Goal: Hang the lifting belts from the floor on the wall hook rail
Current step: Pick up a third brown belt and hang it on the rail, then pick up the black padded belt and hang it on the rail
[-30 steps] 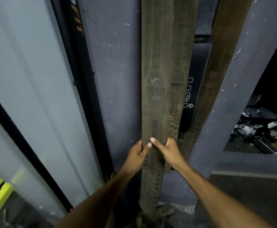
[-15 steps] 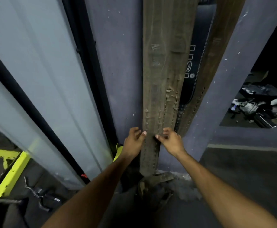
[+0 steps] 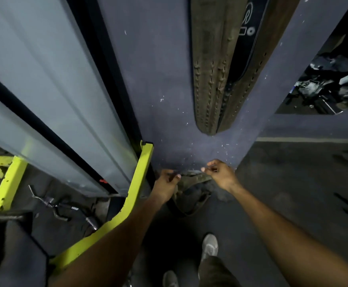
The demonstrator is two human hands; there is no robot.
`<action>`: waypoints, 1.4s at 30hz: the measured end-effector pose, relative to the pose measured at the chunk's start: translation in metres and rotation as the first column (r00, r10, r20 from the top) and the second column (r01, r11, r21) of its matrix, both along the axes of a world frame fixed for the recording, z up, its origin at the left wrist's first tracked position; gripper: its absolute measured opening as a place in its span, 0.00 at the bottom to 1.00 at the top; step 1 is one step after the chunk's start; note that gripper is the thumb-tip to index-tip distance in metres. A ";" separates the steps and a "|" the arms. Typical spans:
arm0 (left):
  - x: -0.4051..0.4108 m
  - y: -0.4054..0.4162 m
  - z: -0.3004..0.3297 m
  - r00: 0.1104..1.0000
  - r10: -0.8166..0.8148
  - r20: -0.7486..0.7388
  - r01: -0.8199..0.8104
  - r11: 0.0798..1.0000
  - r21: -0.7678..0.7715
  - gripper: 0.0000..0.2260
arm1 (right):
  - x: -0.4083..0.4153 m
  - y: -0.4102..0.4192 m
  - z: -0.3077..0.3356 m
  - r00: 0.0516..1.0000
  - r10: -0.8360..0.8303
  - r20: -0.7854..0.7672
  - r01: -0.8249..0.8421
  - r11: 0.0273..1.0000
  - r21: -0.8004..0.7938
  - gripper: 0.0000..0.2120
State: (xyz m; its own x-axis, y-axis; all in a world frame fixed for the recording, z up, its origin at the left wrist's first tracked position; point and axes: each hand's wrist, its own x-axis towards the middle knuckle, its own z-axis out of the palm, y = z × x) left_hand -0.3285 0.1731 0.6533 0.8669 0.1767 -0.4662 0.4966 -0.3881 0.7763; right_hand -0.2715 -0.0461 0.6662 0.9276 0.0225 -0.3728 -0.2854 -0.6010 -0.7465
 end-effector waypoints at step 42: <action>0.138 -0.170 -0.780 0.584 -0.526 -0.618 0.781 0.573 0.250 0.20 | 0.042 -0.110 -0.792 0.648 -0.305 -0.698 0.426 0.905 -0.001 0.13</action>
State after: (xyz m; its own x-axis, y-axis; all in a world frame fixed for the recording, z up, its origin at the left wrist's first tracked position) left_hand -0.1902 0.0036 -0.1264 0.5402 -0.0619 -0.8393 0.1599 -0.9716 0.1746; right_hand -0.2294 -0.1558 -0.1261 0.3750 -0.1525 -0.9144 -0.9124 -0.2355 -0.3349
